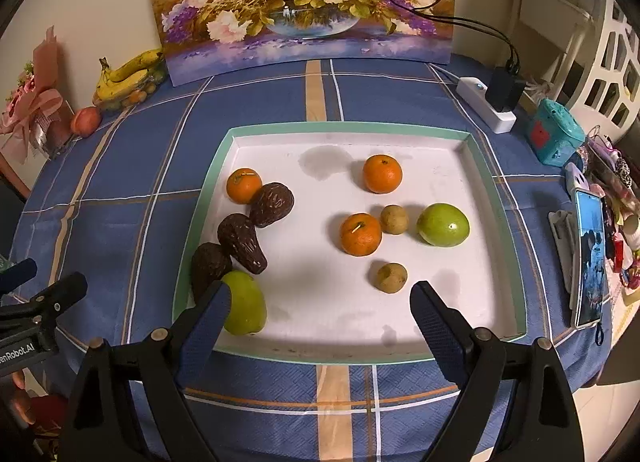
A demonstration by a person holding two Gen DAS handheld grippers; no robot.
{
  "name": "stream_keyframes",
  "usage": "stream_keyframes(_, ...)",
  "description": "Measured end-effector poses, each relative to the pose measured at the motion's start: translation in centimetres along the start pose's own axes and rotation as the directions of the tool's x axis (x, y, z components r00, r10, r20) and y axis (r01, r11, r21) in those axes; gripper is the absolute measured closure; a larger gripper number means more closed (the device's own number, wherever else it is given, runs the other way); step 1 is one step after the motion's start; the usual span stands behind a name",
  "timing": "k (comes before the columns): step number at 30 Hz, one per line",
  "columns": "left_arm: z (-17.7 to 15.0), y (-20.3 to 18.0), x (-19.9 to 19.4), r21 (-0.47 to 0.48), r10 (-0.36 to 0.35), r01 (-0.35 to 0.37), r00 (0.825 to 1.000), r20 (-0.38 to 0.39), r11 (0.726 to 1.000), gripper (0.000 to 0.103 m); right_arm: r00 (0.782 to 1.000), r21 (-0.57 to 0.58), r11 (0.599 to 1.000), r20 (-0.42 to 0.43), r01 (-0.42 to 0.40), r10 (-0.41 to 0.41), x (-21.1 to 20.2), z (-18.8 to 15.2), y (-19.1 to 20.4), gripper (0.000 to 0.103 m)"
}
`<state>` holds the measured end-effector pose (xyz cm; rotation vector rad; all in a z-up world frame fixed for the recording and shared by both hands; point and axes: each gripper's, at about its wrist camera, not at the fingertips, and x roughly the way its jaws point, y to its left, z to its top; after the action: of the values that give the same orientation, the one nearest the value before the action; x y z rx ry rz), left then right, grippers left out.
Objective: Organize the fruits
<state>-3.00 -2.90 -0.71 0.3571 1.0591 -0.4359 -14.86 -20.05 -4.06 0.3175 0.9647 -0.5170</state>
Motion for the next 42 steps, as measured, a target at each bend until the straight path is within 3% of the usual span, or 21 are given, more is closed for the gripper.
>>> stream_keyframes(22,-0.07,0.11,-0.24,-0.004,0.081,-0.081,0.997,-0.002,0.997,0.000,1.000,-0.011,1.000,-0.001,-0.003,0.003,0.05,0.01,0.20,0.012)
stream_keyframes(42,-0.13,0.10,0.01,-0.011,0.083,-0.084,0.996,-0.022,0.996,0.000,1.000,-0.018,1.000,-0.006,-0.003,0.003,0.22,-0.08,0.35,0.012)
